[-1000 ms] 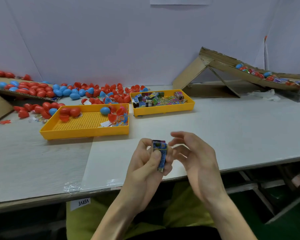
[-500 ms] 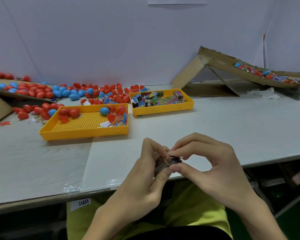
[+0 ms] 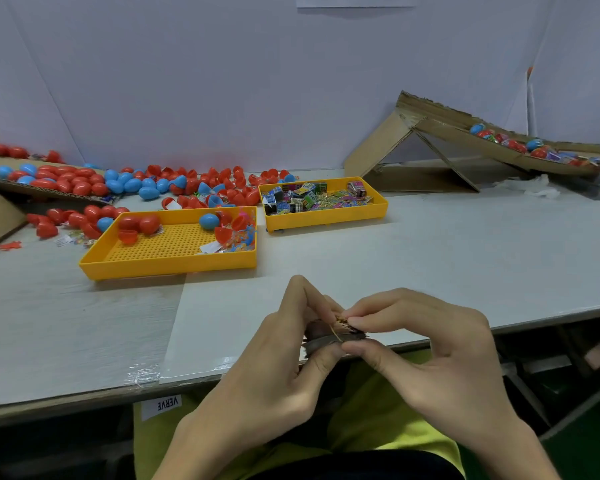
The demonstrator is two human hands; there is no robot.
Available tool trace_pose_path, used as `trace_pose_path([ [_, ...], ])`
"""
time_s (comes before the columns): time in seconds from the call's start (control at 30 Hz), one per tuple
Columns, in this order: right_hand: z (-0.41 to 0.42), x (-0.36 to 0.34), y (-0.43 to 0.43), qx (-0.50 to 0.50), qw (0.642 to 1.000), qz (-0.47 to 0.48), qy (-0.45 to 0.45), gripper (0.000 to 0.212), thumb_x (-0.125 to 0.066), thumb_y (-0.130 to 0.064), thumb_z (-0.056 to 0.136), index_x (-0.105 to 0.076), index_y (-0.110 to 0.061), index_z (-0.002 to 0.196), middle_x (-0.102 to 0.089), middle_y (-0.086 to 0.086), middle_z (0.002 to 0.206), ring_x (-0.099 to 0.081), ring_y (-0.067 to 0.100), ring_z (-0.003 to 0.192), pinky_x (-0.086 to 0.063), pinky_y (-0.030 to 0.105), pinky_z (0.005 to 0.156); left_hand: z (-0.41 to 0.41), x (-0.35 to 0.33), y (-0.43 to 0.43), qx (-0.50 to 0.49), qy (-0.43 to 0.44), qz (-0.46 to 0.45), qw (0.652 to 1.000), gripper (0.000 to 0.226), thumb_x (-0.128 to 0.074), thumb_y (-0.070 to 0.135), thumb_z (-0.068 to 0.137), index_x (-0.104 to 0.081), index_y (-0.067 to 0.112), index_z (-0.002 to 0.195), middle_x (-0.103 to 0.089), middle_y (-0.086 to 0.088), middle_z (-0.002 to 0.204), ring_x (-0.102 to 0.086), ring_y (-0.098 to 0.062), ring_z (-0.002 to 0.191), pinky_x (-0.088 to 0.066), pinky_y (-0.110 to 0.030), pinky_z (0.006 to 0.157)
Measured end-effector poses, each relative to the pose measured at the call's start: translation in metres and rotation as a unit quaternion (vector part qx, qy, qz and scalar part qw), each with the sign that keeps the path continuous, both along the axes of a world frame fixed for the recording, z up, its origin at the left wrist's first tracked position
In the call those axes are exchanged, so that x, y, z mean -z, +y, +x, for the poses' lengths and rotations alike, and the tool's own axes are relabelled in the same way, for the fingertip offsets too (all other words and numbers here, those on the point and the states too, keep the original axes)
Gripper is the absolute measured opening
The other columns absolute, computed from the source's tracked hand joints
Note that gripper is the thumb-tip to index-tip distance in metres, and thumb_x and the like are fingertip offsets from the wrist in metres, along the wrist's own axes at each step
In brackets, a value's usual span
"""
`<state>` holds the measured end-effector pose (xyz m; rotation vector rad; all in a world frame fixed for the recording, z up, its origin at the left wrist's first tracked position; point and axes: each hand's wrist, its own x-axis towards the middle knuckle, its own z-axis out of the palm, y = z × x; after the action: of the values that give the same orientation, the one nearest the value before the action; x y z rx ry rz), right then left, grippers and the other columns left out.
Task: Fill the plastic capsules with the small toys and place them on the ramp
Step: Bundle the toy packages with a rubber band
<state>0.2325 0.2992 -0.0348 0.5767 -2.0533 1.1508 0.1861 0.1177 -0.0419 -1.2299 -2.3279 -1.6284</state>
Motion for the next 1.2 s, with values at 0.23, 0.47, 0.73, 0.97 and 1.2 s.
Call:
trace_pose_path([
  [0.23,0.0,-0.007,0.004,-0.06,0.993,-0.019,-0.096,0.029,-0.078,-0.028,0.077,-0.073,-0.032,0.105,-0.069,-0.012,0.096,-0.068,0.016,0.088,-0.053,0.021,0.071,-0.003,-0.006,-0.003,-0.001,0.026,0.024,0.999,0.024,-0.067,0.028,0.088,-0.048,0.041,0.096,-0.063,0.013,0.115,-0.067,-0.019,0.102,-0.048,-0.018,0.079],
  [0.47,-0.001,-0.011,0.007,-0.065,0.99,0.007,-0.128,0.017,-0.079,-0.033,0.075,-0.077,-0.027,0.09,-0.066,-0.01,0.091,-0.066,0.018,0.085,-0.05,0.018,0.071,-0.005,-0.007,-0.006,-0.004,0.033,0.031,0.999,0.028,-0.075,0.014,0.084,-0.055,0.031,0.094,-0.064,0.01,0.111,-0.068,-0.019,0.092,-0.048,-0.014,0.075],
  [0.73,0.002,-0.014,0.005,-0.077,0.985,-0.011,-0.157,0.012,-0.073,-0.039,0.081,-0.069,-0.033,0.091,-0.07,-0.013,0.086,-0.066,0.012,0.084,-0.048,0.016,0.074,-0.007,-0.009,-0.006,0.047,-0.038,0.129,0.99,0.024,-0.077,0.015,0.078,-0.062,0.029,0.09,-0.066,0.003,0.092,-0.066,-0.017,0.077,-0.049,-0.019,0.066],
  [0.97,0.001,-0.016,0.004,-0.145,0.958,-0.082,-0.235,0.009,-0.071,-0.033,0.084,-0.07,-0.029,0.092,-0.073,-0.004,0.091,-0.071,0.018,0.087,-0.05,0.016,0.077,-0.012,-0.008,-0.005,0.089,-0.088,0.128,0.984,0.027,-0.082,0.021,0.072,-0.061,0.024,0.089,-0.062,0.004,0.088,-0.06,-0.016,0.071,-0.048,-0.023,0.06],
  [1.2,0.002,-0.017,-0.001,-0.143,0.958,-0.057,-0.241,0.011,-0.067,-0.032,0.088,-0.069,-0.029,0.098,-0.074,-0.005,0.097,-0.071,0.019,0.095,-0.054,0.02,0.081,-0.013,-0.007,-0.008,0.087,-0.118,0.123,0.981,0.031,-0.086,0.026,0.067,-0.061,0.029,0.085,-0.063,0.003,0.086,-0.06,-0.017,0.069,-0.049,-0.025,0.058],
])
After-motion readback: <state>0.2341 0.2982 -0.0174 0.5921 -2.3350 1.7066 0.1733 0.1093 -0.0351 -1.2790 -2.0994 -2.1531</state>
